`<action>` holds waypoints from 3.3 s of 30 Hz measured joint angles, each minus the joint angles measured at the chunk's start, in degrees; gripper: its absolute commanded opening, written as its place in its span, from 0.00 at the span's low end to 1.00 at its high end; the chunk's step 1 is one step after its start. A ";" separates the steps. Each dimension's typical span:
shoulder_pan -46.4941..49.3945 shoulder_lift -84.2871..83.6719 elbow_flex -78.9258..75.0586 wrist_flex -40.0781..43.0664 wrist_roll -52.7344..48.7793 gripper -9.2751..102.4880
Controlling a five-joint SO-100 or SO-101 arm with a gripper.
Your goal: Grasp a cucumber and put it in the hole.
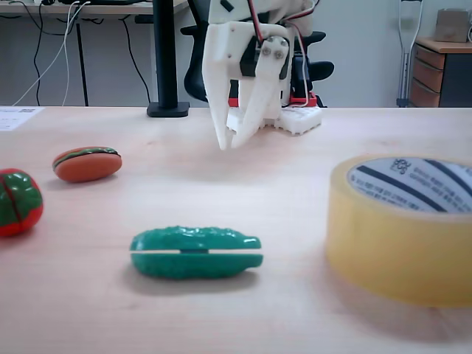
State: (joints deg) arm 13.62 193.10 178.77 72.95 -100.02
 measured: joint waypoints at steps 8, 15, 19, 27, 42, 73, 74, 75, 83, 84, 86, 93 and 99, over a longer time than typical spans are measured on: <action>0.00 0.00 0.00 0.00 0.00 0.08; 0.00 0.00 0.00 0.00 0.00 0.08; 0.00 0.00 0.00 0.00 0.00 0.08; 0.00 0.00 0.00 0.00 0.00 0.09; 0.00 0.00 0.00 0.00 0.00 0.08; 3.87 -48.34 -50.45 -21.71 -32.43 0.28; 3.87 -51.86 -53.61 -22.24 -35.24 0.29; 3.87 -55.37 -56.78 -22.50 -37.97 0.30; 3.87 -73.83 -71.02 -22.85 -53.96 0.37; 3.87 -75.23 -71.28 -22.85 -54.93 0.39; 3.87 -77.61 -71.28 -23.12 -56.69 0.42; 3.78 -85.87 -71.37 -28.56 -66.09 0.47; 0.79 -92.55 -71.37 -33.66 -69.87 0.48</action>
State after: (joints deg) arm 14.41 100.55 107.40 39.29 -169.89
